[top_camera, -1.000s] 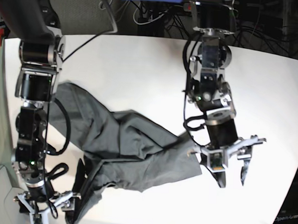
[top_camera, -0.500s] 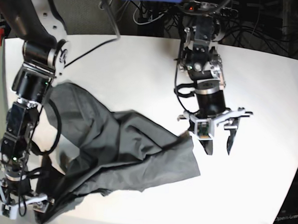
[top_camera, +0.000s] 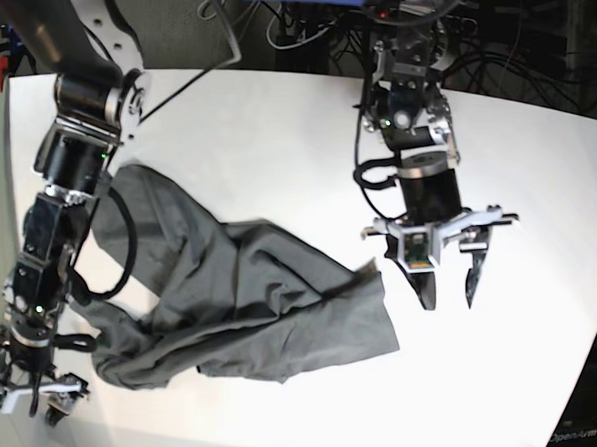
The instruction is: Layout the t-shirt on the table in an organized manner, then fold the t-shirt properly
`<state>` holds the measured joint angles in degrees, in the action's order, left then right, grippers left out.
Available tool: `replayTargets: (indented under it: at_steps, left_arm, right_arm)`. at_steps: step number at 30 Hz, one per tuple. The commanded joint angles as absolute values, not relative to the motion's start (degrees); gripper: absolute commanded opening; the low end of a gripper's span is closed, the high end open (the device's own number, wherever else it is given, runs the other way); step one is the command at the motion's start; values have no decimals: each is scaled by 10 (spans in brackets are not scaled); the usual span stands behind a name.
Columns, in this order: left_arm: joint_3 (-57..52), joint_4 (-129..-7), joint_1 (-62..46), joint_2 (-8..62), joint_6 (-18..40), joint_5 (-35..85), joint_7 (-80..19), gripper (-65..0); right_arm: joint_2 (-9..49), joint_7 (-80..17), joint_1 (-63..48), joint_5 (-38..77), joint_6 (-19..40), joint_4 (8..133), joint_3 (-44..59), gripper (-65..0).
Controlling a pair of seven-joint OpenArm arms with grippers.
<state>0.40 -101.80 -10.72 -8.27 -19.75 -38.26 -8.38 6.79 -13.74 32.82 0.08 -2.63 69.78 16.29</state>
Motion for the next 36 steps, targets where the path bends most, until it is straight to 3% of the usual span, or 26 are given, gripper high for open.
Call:
replayTargets:
  at_steps: [1, 14, 24, 36]
  left_arm:
    - [7, -1026, -104, -87, -201, -388, -69, -356]
    - [7, -942, -94, -86, -201, -388, -69, -355]
    - [4, -916, -76, -53, -201, -347, -69, -355]
    - [3, -919, -77, -26, -201, -314, -69, -356]
  right_arm:
    - [76, -123, 327, 3, -12, 718, 164, -122]
    - [-6, -123, 36, 3, 174, 956, 146, -121]
    - [-14, -119, -139, 3, 178, 997, 138, -121]
    - [-12, -117, -160, 3, 179, 916, 138, -121]
